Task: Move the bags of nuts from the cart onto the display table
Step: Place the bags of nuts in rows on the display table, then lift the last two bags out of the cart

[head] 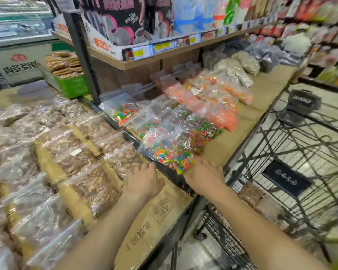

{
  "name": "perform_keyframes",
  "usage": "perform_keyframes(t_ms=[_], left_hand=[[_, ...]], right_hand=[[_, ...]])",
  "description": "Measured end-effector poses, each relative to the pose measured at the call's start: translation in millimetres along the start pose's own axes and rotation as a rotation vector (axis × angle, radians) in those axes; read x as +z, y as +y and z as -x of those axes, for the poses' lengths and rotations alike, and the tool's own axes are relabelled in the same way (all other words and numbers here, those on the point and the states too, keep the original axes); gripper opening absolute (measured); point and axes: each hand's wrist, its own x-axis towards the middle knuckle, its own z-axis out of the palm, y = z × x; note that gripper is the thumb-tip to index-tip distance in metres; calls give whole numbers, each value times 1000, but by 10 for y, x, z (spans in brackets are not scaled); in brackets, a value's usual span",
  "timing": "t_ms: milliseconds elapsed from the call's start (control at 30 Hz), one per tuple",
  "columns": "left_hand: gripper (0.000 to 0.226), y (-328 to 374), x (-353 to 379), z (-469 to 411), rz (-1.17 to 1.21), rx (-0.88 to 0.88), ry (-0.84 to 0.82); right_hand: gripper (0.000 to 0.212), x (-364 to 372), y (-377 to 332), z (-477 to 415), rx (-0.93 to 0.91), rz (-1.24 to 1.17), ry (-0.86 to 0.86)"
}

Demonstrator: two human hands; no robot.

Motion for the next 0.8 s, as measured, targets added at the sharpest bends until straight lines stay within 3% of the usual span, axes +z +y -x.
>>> perform_keyframes(t_ms=[800], left_hand=[[66,2683,928,-311,-243,332,-118]], right_hand=[[65,587,2651,344,340,-218,-46]])
